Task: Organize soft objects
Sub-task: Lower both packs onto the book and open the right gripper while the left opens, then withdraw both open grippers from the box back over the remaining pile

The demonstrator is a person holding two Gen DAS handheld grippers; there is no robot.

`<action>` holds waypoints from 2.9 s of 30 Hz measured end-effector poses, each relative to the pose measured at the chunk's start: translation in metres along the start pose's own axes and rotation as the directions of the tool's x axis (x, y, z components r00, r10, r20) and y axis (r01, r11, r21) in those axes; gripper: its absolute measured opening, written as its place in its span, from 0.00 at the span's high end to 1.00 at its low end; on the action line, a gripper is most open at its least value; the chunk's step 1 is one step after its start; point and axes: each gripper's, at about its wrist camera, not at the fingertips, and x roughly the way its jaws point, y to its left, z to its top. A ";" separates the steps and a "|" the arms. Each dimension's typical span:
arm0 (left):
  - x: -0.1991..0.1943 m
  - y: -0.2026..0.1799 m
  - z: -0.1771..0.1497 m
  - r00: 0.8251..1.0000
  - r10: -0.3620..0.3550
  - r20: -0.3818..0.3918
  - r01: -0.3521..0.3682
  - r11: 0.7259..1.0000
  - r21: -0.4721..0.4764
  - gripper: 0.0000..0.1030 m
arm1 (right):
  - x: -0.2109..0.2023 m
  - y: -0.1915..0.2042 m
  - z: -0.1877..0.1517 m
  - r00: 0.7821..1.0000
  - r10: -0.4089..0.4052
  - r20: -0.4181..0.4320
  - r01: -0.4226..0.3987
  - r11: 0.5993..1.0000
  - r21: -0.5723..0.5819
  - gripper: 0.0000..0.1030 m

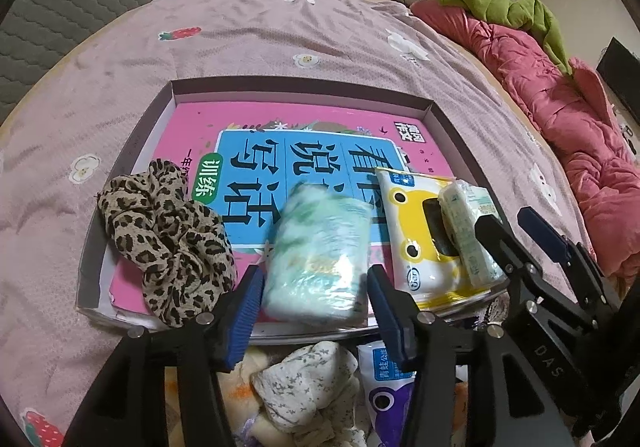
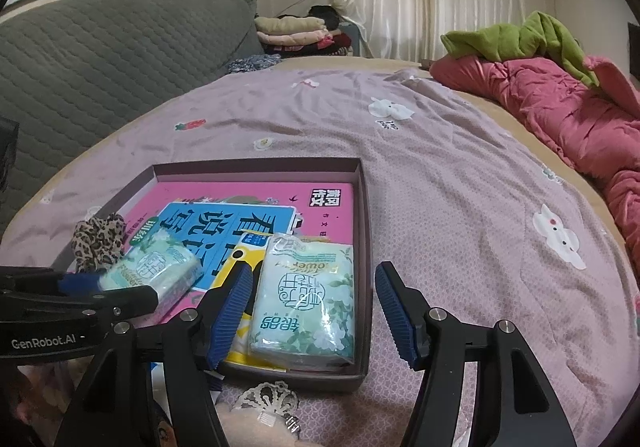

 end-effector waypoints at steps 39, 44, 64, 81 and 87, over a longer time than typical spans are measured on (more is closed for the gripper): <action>-0.077 0.042 -0.018 0.988 0.081 0.132 -0.074 0.996 -0.056 0.43 | -0.036 0.011 0.003 0.988 0.041 0.146 -0.031 0.997 -0.066 0.28; -0.085 0.045 -0.023 0.986 0.089 0.139 -0.082 0.995 -0.052 0.43 | -0.046 0.015 0.001 0.984 0.027 0.174 -0.011 0.996 -0.092 0.28; -0.098 0.049 -0.033 0.987 0.081 0.141 -0.075 0.996 -0.049 0.43 | -0.077 0.004 -0.007 0.977 0.010 0.214 0.002 0.998 -0.058 0.27; -0.130 0.058 -0.045 0.982 0.055 0.183 -0.045 0.997 -0.060 0.43 | -0.108 0.010 -0.025 0.975 -0.067 0.211 0.074 0.997 -0.027 0.27; -0.138 0.055 -0.051 0.980 0.049 0.194 -0.040 0.998 -0.048 0.43 | -0.129 0.012 -0.029 0.964 -0.102 0.246 0.110 0.994 -0.019 0.27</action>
